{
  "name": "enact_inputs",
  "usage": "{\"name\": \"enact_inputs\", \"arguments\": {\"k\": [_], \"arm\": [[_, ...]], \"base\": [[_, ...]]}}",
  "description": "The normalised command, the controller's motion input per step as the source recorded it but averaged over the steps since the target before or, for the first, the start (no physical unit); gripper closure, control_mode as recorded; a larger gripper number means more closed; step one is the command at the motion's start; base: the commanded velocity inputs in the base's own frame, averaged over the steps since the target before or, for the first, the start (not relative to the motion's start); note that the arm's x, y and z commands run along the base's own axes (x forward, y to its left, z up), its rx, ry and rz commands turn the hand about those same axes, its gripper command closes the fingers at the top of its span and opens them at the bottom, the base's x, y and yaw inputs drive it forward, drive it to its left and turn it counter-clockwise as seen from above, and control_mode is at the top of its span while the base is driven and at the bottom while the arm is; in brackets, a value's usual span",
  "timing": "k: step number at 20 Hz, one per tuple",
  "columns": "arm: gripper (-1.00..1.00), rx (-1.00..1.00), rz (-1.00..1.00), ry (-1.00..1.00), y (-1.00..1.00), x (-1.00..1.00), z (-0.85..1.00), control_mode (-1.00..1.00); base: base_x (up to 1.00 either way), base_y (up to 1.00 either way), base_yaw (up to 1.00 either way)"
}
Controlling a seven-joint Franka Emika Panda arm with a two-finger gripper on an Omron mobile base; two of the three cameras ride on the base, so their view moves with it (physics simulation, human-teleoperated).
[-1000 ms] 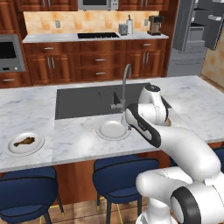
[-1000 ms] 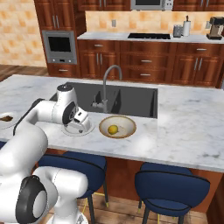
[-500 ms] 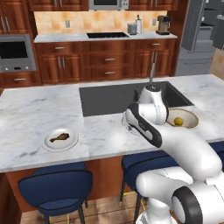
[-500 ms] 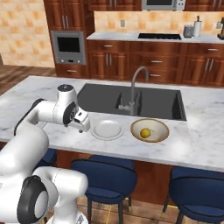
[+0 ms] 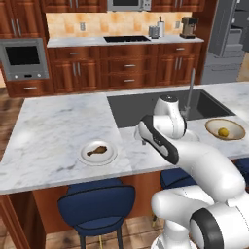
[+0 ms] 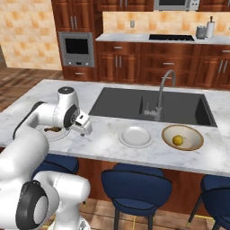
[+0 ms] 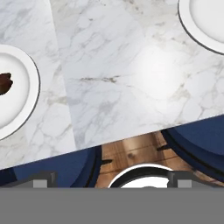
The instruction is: Pick the chicken drumstick and lemon from their plates and place them in the bowl. Then put the bowl in the fridge.
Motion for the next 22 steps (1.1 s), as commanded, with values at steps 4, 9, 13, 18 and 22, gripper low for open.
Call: {"name": "enact_inputs", "arguments": {"k": [4, 9, 13, 18, 22], "arm": [[-1.00, 0.00, 0.00, 0.00, 0.00, 0.00, 0.00, 1.00], [-1.00, 0.00, 0.00, 0.00, 0.00, 0.00, 0.00, 1.00], [-1.00, 0.00, 0.00, 0.00, 0.00, 0.00, 0.00, 1.00], [-1.00, 0.00, 0.00, 0.00, 0.00, 0.00, 0.00, 1.00], [-1.00, 0.00, 0.00, 0.00, 0.00, 0.00, 0.00, 1.00]], "base": [[0.58, 0.03, 0.01], [0.50, 0.02, 0.07], [0.25, 0.01, 0.03], [0.00, 0.00, 0.00], [0.00, 0.00, 0.00]]}}
